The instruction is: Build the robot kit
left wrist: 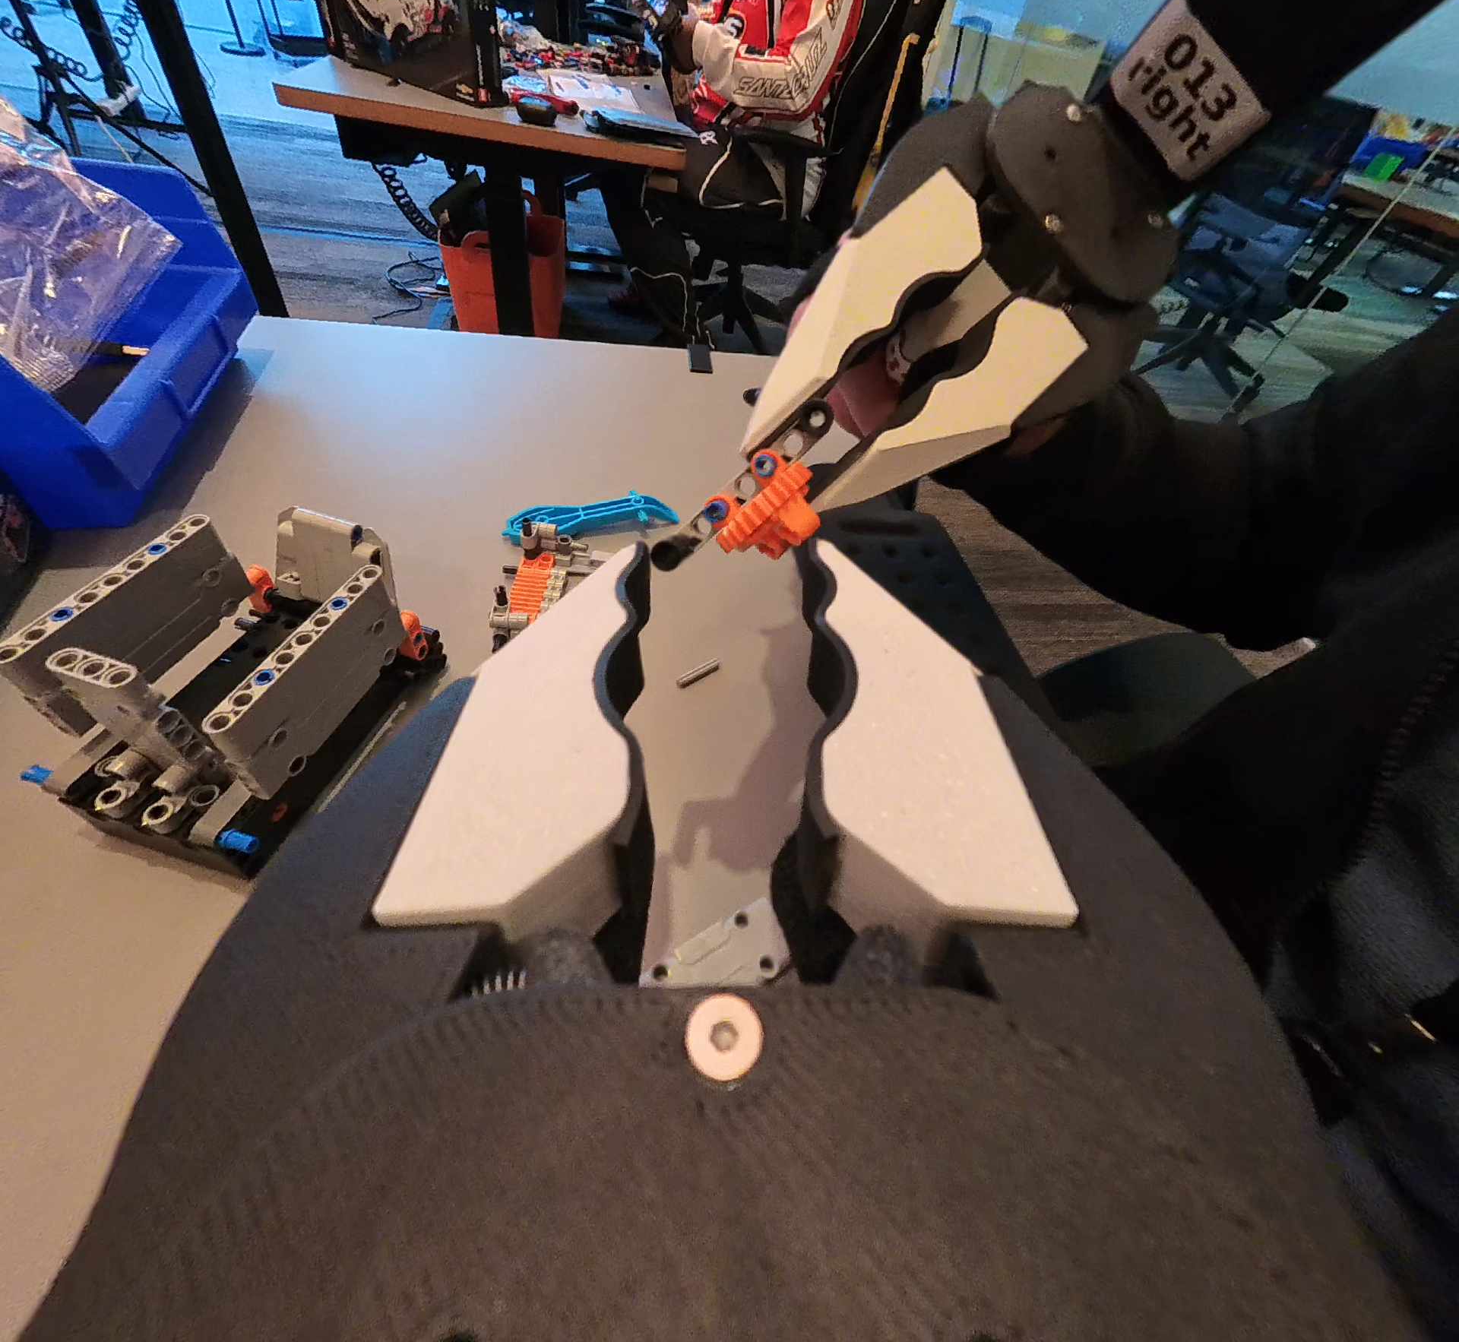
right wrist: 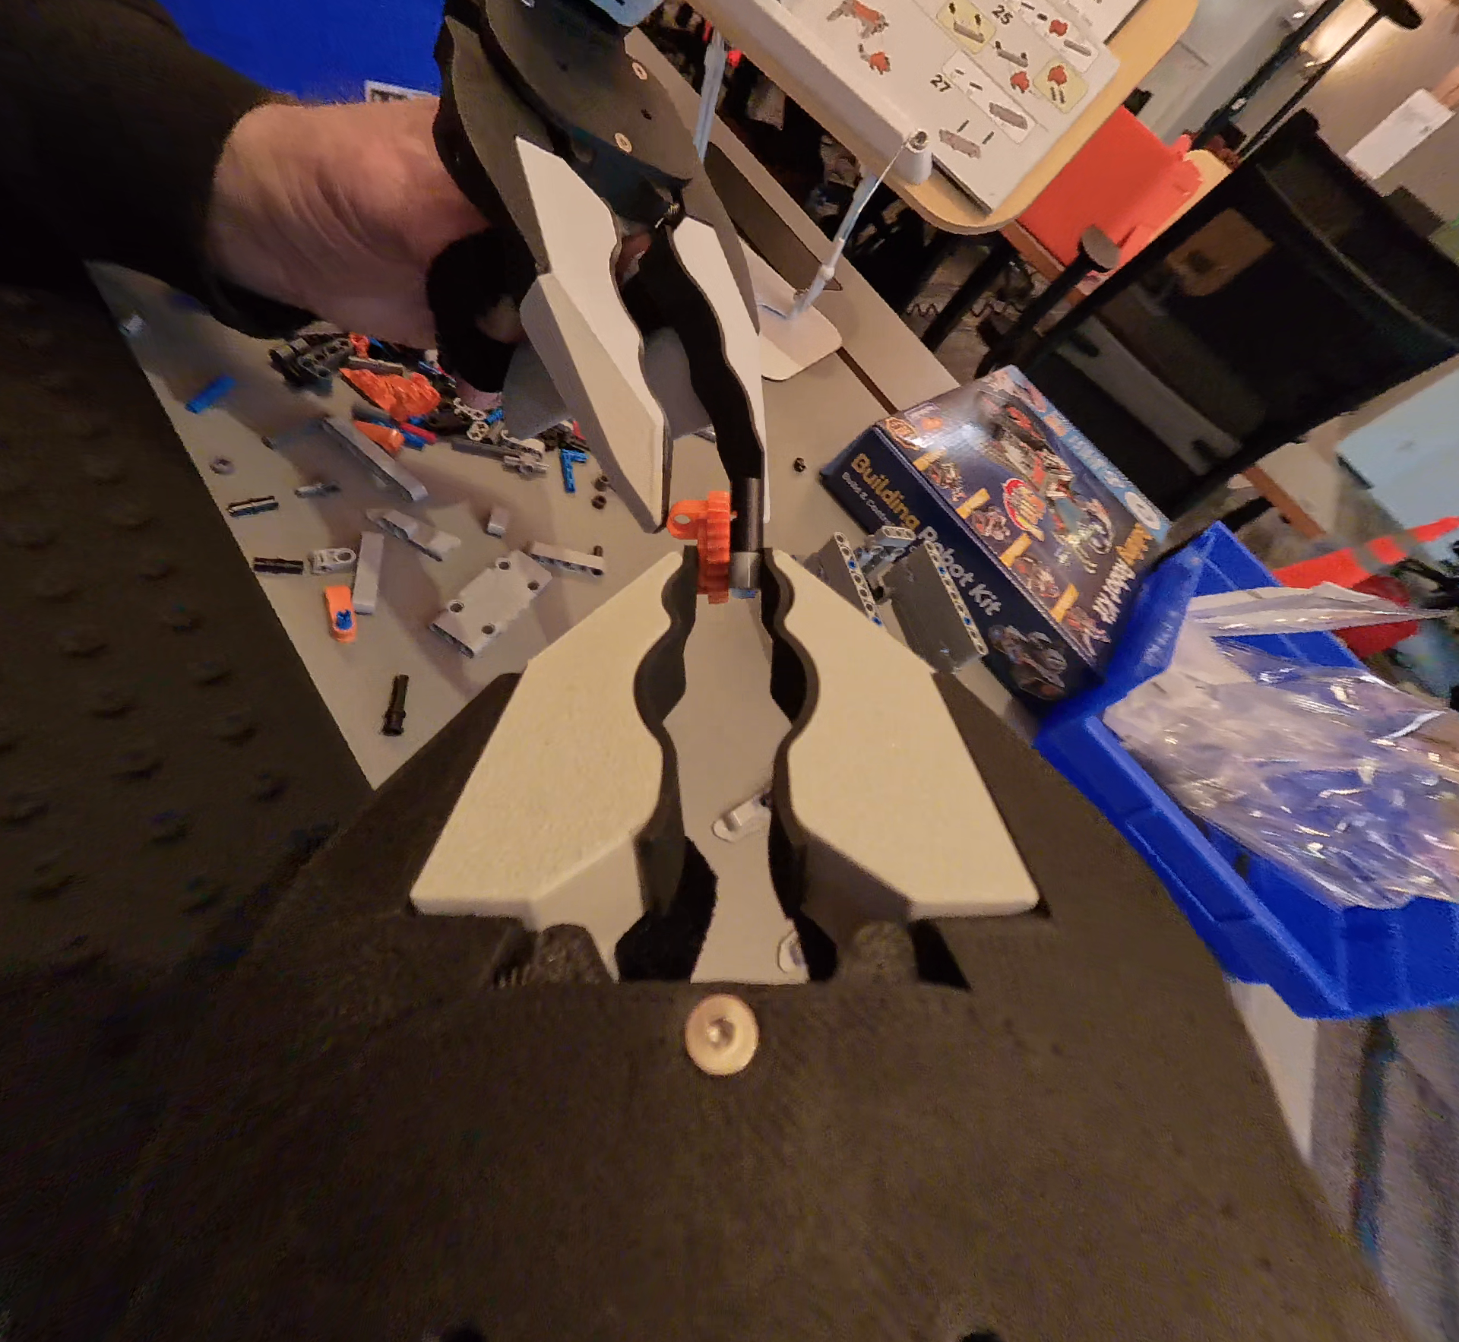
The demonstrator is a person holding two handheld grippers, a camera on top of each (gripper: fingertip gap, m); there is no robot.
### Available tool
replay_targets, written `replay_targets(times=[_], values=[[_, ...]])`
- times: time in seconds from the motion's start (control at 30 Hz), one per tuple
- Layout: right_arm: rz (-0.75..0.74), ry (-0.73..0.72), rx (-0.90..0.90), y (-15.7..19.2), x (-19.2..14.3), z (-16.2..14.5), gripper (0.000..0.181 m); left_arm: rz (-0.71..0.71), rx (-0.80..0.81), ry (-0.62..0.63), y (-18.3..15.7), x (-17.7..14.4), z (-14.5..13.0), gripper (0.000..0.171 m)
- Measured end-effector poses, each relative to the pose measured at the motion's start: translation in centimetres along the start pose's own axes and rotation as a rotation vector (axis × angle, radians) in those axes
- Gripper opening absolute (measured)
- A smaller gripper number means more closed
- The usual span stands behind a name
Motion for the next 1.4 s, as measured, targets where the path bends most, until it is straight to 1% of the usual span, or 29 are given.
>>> replay_targets(times=[0.17, 0.3, 0.4, 0.5, 0.63, 0.77, 0.87, 0.97, 1.0, 1.07, 1.13, 1.2, 1.23, 1.4], values=[[-0.065, 0.068, -0.072, 0.6, -1.3, -0.6, 0.014, 0.002, -0.023, 0.019, 0.1, -0.1, 0.0, 0.037], [-0.099, 0.204, -0.102, 1.2, -3.2, -3.1, 0.013, 0.011, -0.066, 0.089, 0.8, 0.1, -1.1, 0.038], [-0.115, 0.264, -0.079, 1.6, -4.5, -4.9, 0.013, 0.023, -0.087, 0.161, 1.2, 0.6, -2.2, 0.038], [-0.131, 0.334, -0.072, 1.6, -5.1, -6.6, 0.014, 0.053, -0.080, 0.230, 1.6, 1.1, -3.0, 0.037], [-0.130, 0.392, -0.067, 1.4, -4.9, -8.3, 0.014, 0.092, -0.085, 0.314, 2.2, 1.8, -3.7, 0.039], [-0.114, 0.475, -0.115, 1.4, -3.7, -10.1, 0.014, 0.124, -0.088, 0.369, 3.1, 2.7, -4.2, 0.042], [-0.094, 0.494, -0.126, 1.2, -3.2, -10.5, 0.014, 0.140, -0.076, 0.404, 3.7, 3.8, -4.4, 0.044], [-0.072, 0.524, -0.143, 0.8, -2.8, -10.9, 0.014, 0.093, -0.057, 0.414, 3.3, 5.2, -4.5, 0.045], [-0.056, 0.530, -0.137, 0.9, -2.7, -10.9, 0.014, 0.070, -0.036, 0.416, 2.8, 5.6, -4.4, 0.044], [-0.026, 0.511, -0.130, 0.9, -2.4, -10.5, 0.014, 0.049, 0.079, 0.421, 1.5, 6.4, -4.1, 0.043], [0.000, 0.517, -0.141, 0.9, -2.2, -10.2, 0.014, 0.032, 0.235, 0.419, -0.1, 7.0, -3.6, 0.033], [0.047, 0.506, -0.142, 1.0, -1.8, -9.6, 0.014, 0.050, 0.348, 0.434, -1.0, 7.6, -3.3, 0.027], [0.067, 0.496, -0.142, 1.1, -1.6, -9.3, 0.014, 0.048, 0.371, 0.437, -1.3, 7.9, -3.2, 0.023], [0.126, 0.486, -0.169, 1.3, -1.2, -8.1, 0.014, 0.034, 0.362, 0.458, -1.4, 8.3, -3.8, 0.013]])
Point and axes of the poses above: each gripper's, where its closed fingertips meet, x out along the fingers, z out of its top, y = z × x across the jaws, the point moved 6 cm from there along -x, back along the fingers, and after that the axes turned 7 degrees about -y, right-handed, at the moved point
